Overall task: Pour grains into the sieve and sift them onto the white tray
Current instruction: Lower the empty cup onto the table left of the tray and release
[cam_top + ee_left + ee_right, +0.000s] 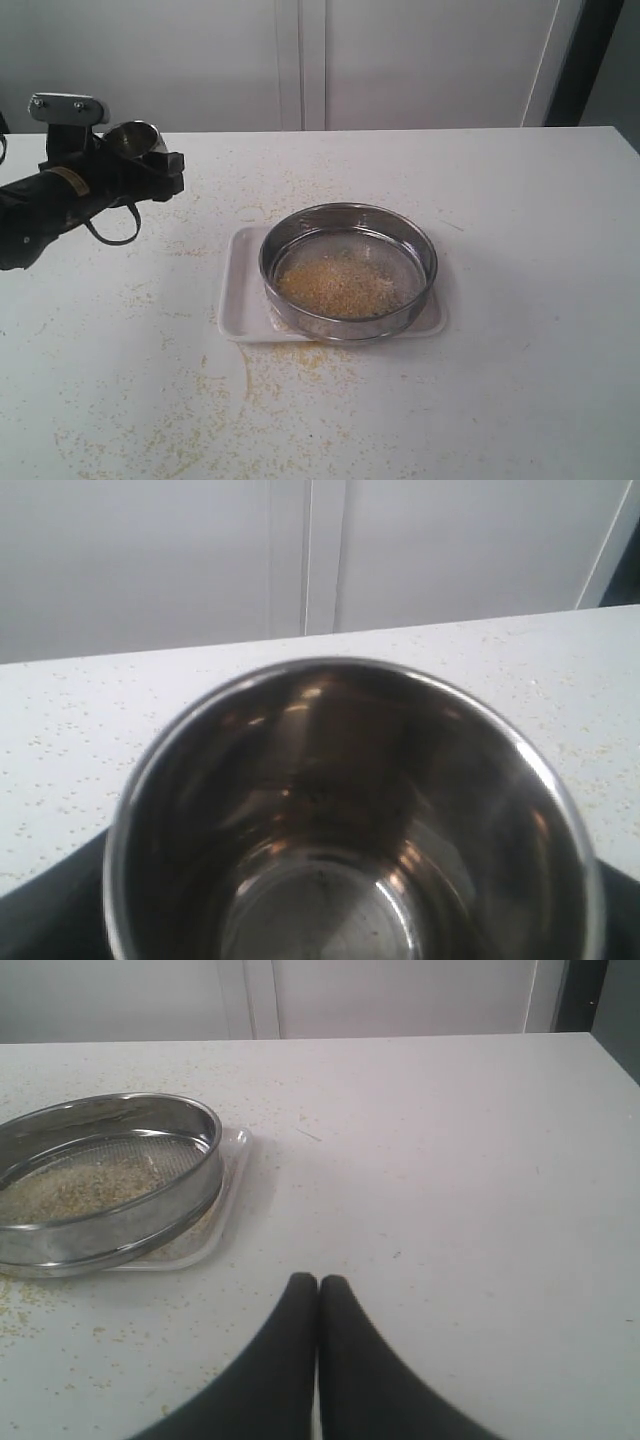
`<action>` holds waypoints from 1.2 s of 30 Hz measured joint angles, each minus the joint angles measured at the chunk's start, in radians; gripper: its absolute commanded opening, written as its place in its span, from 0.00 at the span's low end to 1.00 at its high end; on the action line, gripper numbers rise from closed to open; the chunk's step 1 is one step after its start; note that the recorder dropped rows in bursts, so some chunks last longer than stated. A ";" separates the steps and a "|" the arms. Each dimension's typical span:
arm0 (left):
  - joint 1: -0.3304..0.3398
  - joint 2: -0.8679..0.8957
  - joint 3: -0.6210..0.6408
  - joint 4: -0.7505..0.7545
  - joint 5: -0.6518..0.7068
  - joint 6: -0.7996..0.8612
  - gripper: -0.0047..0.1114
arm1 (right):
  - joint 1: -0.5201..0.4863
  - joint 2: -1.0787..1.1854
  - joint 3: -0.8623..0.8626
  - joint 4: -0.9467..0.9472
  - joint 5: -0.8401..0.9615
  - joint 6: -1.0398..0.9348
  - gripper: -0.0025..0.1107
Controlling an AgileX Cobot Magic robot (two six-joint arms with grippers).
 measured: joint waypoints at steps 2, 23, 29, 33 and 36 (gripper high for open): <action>0.000 0.029 0.000 0.000 -0.016 0.000 0.04 | 0.000 0.000 0.000 0.000 0.000 0.000 0.02; 0.000 0.203 0.000 0.023 -0.101 -0.037 0.04 | 0.000 0.000 0.000 0.000 0.000 0.000 0.02; 0.000 0.206 0.000 0.023 -0.065 -0.026 0.04 | 0.000 0.000 0.000 0.000 0.000 0.000 0.02; 0.000 0.210 0.000 0.023 -0.062 -0.023 0.16 | 0.000 0.000 0.000 0.000 0.000 0.000 0.02; 0.000 0.210 0.000 0.023 -0.062 -0.022 0.49 | 0.000 0.000 0.000 0.000 0.000 0.000 0.02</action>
